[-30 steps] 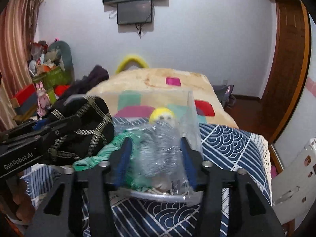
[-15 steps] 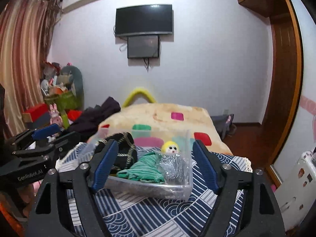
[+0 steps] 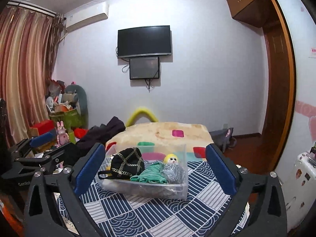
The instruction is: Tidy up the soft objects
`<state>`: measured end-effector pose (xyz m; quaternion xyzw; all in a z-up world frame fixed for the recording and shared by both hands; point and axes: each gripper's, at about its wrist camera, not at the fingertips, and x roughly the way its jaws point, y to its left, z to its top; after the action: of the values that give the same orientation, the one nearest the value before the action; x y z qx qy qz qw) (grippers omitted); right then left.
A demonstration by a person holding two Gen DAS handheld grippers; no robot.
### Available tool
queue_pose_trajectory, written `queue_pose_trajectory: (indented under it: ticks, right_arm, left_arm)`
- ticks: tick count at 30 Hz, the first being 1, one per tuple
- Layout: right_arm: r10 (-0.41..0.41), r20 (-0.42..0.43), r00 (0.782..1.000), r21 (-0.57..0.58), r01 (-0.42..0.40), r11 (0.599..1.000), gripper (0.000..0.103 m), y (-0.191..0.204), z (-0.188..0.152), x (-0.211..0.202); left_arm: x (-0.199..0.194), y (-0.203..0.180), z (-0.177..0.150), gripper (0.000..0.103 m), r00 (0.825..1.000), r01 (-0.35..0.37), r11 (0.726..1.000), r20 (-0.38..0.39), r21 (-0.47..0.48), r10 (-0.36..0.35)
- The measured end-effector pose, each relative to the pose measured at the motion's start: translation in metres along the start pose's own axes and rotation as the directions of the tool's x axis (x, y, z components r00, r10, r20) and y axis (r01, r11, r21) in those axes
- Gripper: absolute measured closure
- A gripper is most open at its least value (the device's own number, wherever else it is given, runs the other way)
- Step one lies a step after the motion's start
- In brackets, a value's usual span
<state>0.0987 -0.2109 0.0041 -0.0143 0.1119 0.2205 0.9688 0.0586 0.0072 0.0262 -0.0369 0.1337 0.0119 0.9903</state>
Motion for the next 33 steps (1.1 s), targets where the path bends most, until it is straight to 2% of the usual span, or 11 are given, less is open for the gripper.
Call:
queue_pose_trajectory:
  ticks: [8,33]
  right_arm:
    - [-0.003,0.002,1.000,-0.008,0.003,1.000,0.000,0.007,-0.006,-0.002]
    - [-0.006,0.019,1.000,-0.006,0.006,1.000,0.000,0.013,-0.007,-0.009]
  left_arm:
    - [-0.009,-0.003,0.000,0.001,1.000,0.012,1.000,0.024,0.008,-0.012]
    - [-0.011,-0.004,-0.002,0.001,0.999,0.028,1.000,0.021,0.012,-0.028]
